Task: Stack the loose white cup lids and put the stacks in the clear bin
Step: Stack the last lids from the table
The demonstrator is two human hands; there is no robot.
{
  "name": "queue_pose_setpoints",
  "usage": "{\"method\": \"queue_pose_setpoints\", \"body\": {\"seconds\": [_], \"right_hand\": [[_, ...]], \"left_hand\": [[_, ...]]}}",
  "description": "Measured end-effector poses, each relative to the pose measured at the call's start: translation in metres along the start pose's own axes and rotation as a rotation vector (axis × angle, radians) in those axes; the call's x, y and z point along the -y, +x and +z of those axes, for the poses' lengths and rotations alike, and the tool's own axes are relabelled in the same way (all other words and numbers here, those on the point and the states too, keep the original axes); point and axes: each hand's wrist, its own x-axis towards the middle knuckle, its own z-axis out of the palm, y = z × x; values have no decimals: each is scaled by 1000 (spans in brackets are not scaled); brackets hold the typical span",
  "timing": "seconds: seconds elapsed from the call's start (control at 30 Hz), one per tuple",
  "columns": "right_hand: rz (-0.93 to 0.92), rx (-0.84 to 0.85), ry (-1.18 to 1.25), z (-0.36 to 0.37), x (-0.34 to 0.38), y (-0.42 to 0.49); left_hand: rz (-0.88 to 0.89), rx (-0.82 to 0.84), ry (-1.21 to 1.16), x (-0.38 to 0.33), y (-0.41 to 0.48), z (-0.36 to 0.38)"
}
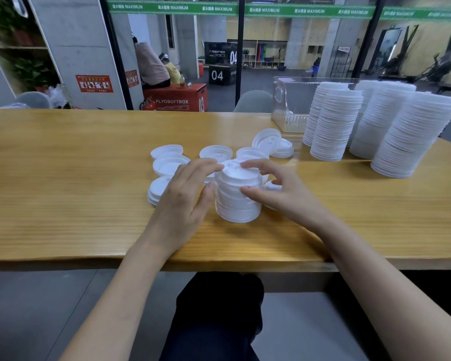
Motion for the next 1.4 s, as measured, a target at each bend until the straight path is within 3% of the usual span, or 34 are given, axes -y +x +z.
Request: {"method": "queue_pose_setpoints", "body": {"seconds": [0.7,0.8,0.9,1.13,1.27,1.4], "right_hand": [[7,0,10,0,-9,-9],[1,-63,-6,-12,-10,-13],[29,-114,-146,-30,-20,-18],[197,44,-428,-38,-48,-27],[190,-47,-338,-39,-48,-27],[168,-217,-21,-39,-32,-22]], "left_hand": [[27,15,-28,-2,1,1],[28,11,-37,-2,0,1],[27,14,-42,-1,0,1],[35,16,-40,-1,0,2],[40,8,-34,-1,1,2],[31,11,-43,-1,1,2]]}}
